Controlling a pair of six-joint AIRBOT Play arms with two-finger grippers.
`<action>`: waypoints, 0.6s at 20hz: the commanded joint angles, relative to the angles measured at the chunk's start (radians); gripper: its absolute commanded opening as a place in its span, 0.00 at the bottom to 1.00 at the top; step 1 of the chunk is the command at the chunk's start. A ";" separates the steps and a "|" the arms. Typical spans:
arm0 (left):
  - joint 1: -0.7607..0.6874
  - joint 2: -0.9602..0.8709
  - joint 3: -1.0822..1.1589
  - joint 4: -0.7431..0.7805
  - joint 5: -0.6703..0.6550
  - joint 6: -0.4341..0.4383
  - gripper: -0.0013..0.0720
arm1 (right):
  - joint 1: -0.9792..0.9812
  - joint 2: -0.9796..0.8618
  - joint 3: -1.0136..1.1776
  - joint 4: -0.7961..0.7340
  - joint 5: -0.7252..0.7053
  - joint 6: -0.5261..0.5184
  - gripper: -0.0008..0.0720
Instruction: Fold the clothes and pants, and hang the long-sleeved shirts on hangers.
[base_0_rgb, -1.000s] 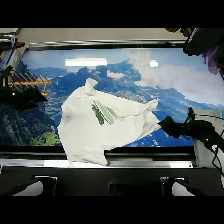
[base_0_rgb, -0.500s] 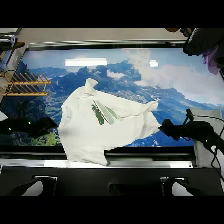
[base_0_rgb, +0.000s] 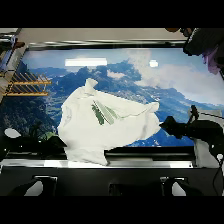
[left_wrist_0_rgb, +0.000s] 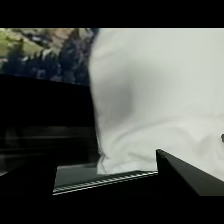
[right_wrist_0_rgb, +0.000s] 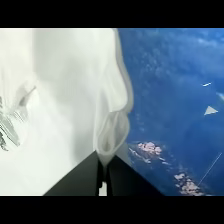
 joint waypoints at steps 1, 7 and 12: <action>-0.007 0.013 -0.076 -0.037 0.011 -0.013 1.00 | 0.001 0.056 0.001 -0.009 -0.018 0.035 0.06; -0.109 0.011 -0.101 -0.087 0.136 -0.028 0.83 | 0.001 0.126 0.001 -0.012 -0.061 0.040 0.06; -0.192 0.011 -0.101 -0.089 0.221 -0.060 0.50 | 0.001 0.186 0.001 -0.013 -0.099 0.042 0.06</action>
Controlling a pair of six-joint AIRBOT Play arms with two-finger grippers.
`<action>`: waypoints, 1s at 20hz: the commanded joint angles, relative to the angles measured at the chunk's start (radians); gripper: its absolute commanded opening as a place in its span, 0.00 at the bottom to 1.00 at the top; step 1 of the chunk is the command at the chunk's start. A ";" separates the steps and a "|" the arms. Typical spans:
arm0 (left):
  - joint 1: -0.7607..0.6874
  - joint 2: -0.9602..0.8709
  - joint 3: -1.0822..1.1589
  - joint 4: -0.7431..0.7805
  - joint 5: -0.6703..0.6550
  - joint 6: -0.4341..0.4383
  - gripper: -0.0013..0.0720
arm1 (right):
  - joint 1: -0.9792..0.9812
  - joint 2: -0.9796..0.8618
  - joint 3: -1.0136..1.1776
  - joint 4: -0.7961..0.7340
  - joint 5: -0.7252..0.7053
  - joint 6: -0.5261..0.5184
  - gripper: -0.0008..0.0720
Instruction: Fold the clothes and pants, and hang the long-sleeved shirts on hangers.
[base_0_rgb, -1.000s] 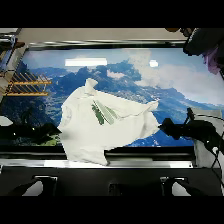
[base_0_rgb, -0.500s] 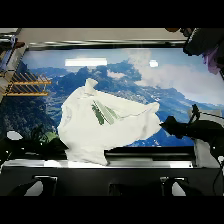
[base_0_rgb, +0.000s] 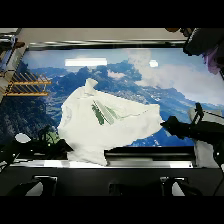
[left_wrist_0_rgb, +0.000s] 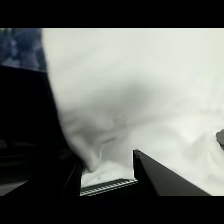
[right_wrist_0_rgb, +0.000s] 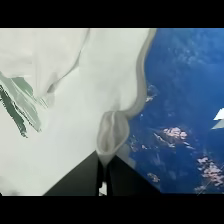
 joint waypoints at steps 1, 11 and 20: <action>-0.043 0.000 -0.003 -0.002 0.076 -0.014 0.32 | 0.001 0.050 0.001 0.000 -0.031 0.003 0.06; -0.042 0.171 0.343 -0.090 0.057 -0.019 0.04 | 0.001 0.251 0.176 0.099 -0.079 -0.040 0.05; -0.041 0.220 1.307 0.025 0.054 -0.176 0.04 | 0.001 0.246 0.943 0.089 -0.151 0.008 0.05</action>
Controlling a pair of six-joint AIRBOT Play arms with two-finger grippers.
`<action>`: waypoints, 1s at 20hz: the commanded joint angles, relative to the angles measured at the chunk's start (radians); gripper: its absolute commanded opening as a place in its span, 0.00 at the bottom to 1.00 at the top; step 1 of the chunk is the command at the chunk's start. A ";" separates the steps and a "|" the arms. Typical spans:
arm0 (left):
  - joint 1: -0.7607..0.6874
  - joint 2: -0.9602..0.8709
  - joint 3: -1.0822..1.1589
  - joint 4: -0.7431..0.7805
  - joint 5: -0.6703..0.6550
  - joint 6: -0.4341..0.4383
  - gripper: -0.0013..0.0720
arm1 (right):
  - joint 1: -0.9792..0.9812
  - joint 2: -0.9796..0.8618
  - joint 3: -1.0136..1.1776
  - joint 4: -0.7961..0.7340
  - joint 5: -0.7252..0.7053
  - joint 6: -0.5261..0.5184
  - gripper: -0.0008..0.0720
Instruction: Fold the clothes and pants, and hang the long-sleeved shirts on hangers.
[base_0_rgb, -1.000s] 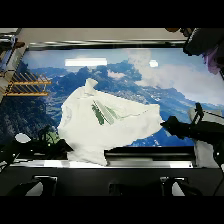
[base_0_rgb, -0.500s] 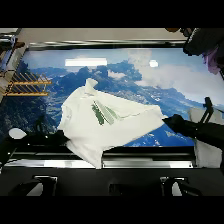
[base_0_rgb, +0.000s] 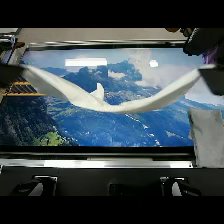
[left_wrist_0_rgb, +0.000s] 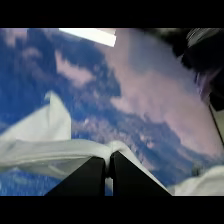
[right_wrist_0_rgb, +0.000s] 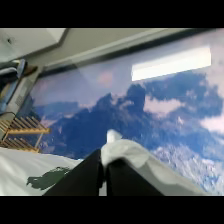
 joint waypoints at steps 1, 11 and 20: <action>0.000 0.022 0.334 0.103 0.003 -0.112 0.04 | 0.000 0.002 0.327 -0.010 -0.088 0.068 0.05; 0.000 0.185 0.479 0.623 -0.021 -0.408 0.04 | -0.003 -0.013 0.811 -0.160 -0.103 0.309 0.05; -0.002 -0.265 0.385 0.357 -0.233 -0.143 0.04 | -0.002 -0.397 0.610 -0.182 -0.393 0.403 0.06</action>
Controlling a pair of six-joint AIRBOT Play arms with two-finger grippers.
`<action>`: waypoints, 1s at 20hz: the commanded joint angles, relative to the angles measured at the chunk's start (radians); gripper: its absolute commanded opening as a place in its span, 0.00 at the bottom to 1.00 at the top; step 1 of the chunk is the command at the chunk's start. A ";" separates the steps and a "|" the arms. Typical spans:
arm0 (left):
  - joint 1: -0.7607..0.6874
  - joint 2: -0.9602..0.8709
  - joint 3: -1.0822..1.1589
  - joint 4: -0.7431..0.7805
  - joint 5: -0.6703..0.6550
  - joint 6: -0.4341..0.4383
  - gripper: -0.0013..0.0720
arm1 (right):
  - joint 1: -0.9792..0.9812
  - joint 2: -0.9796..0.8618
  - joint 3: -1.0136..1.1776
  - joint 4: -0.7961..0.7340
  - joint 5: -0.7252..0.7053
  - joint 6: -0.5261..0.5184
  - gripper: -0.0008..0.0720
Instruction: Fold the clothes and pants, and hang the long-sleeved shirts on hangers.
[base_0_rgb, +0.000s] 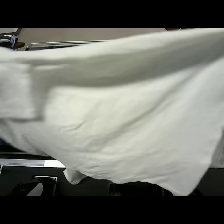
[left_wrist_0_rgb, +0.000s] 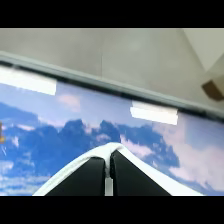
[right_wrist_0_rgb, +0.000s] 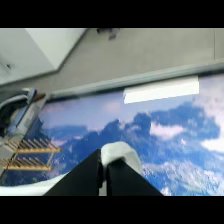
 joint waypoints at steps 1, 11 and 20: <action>-0.011 -0.233 -0.071 -0.074 -0.039 0.057 0.04 | 0.000 -0.192 -0.136 -0.019 -0.095 -0.005 0.06; -0.216 -0.948 -0.122 -0.075 0.249 0.063 0.04 | 0.139 -0.855 -0.386 -0.031 0.368 -0.110 0.06; -0.186 -1.010 -0.087 -0.089 0.226 0.066 0.57 | 0.173 -0.933 -0.381 -0.032 0.514 -0.100 0.36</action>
